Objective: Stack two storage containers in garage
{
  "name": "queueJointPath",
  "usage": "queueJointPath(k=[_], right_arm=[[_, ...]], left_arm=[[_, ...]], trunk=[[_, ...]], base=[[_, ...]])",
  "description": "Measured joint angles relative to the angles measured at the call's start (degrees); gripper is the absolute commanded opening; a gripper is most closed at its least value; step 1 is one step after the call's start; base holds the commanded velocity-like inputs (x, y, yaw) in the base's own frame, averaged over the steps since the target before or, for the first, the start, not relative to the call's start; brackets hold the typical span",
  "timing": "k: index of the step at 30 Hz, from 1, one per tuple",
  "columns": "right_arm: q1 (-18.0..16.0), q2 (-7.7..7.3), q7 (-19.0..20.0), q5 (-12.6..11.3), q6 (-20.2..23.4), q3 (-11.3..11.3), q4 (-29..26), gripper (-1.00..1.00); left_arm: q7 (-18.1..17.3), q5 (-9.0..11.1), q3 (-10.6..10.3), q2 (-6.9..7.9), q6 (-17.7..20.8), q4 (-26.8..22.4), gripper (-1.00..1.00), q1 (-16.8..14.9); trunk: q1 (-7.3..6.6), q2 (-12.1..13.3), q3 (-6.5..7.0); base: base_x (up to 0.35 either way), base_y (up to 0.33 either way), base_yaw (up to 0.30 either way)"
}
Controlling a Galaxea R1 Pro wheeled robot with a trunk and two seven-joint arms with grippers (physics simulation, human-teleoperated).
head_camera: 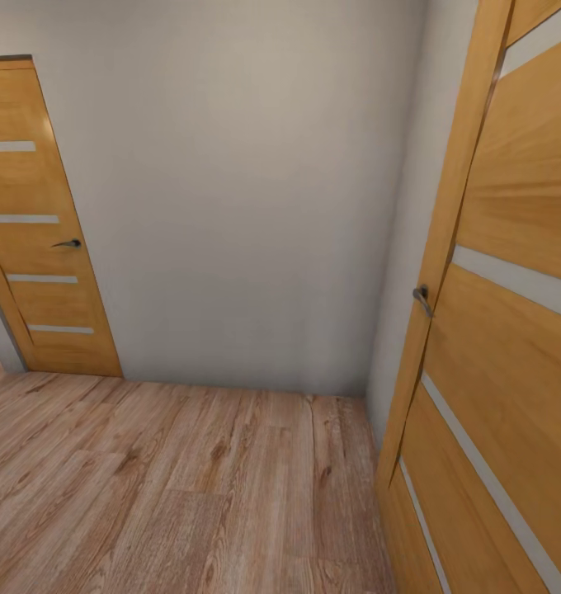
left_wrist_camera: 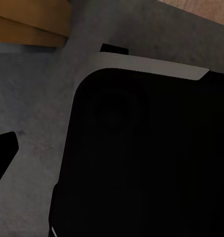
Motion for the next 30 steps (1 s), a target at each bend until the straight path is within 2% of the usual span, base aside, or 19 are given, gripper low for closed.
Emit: queueJointPath(k=[5,17,30], right_arm=[[2.74,0.13,0.07,0.18,-2.11,0.11,0.00,1.00],[2.97,-0.04,0.08,0.32,-2.43,0.13,0.00,1.00],[2.97,-0.06,-0.20,0.36,-2.44,0.14,0.00,1.00]], left_arm=[[0.00,0.02,0.03,0.02,0.00,-0.03,1.00,0.00],[0.24,0.06,0.08,0.02,0.00,-0.13,1.00,0.00],[0.35,0.06,0.08,0.03,0.00,0.00,1.00,0.00]], trunk=[[0.00,0.00,0.00],[0.00,0.00,0.00],[-0.03,-0.01,0.00]], base=[[0.000,0.000,0.000],[0.004,0.000,0.000],[0.284,0.000,0.000]])
